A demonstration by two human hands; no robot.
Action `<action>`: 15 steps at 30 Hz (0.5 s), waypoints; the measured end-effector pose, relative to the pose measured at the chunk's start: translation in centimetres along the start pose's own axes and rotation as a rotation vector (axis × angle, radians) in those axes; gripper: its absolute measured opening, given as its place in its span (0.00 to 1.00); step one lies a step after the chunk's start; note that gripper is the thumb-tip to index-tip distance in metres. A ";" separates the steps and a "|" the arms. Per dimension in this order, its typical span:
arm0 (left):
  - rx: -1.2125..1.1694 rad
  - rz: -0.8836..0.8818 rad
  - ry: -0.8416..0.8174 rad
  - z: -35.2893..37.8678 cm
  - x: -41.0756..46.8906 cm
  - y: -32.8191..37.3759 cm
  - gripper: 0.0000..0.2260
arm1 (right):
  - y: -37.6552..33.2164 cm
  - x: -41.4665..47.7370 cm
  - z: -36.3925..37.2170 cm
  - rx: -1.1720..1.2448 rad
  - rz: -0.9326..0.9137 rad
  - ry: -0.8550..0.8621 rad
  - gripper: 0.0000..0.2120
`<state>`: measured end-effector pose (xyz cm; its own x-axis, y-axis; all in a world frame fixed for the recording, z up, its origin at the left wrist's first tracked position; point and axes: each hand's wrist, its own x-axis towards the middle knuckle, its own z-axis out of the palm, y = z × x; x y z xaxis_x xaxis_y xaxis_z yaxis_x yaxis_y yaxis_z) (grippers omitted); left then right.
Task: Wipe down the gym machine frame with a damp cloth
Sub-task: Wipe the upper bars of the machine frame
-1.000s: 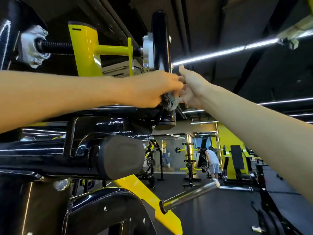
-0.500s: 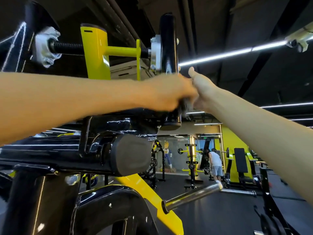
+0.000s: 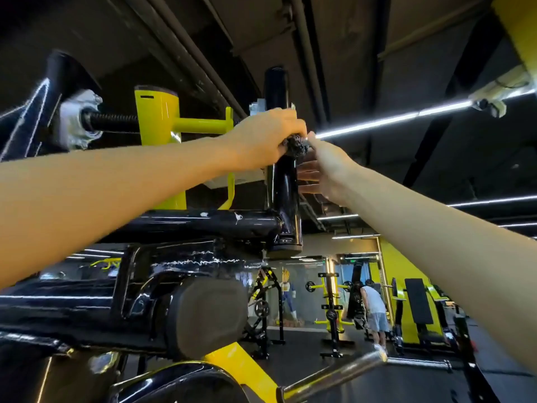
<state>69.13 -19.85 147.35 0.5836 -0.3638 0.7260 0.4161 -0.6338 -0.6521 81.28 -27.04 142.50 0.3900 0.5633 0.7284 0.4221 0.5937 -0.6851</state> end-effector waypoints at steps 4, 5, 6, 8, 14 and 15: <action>0.046 0.134 -0.082 -0.7 0.2 0.5 0.15 | -1.6 0.8 -0.1 0.056 0.024 0.028 0.27; 0.050 0.157 -0.133 -0.9 0.1 0.5 0.15 | -1.7 1.1 -0.4 0.019 0.033 0.043 0.28; 0.048 0.153 -0.146 -1.0 0.3 0.1 0.14 | -1.8 1.1 -0.7 -0.021 0.041 0.059 0.28; 0.003 0.066 -0.048 -0.8 1.3 -1.2 0.14 | -1.6 1.3 -1.0 -0.065 0.049 0.070 0.25; 0.193 -0.123 0.012 -1.3 6.4 -4.1 0.17 | 0.6 1.9 -0.5 -0.147 0.033 -0.043 0.10; 0.199 -0.150 0.019 -1.4 7.0 -4.4 0.16 | 0.7 2.1 -0.5 -0.137 0.025 -0.032 0.10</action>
<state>70.42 -20.58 155.56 0.4928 -0.2896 0.8205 0.6270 -0.5357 -0.5656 82.79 -25.75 143.55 0.3762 0.5963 0.7091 0.5216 0.4963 -0.6940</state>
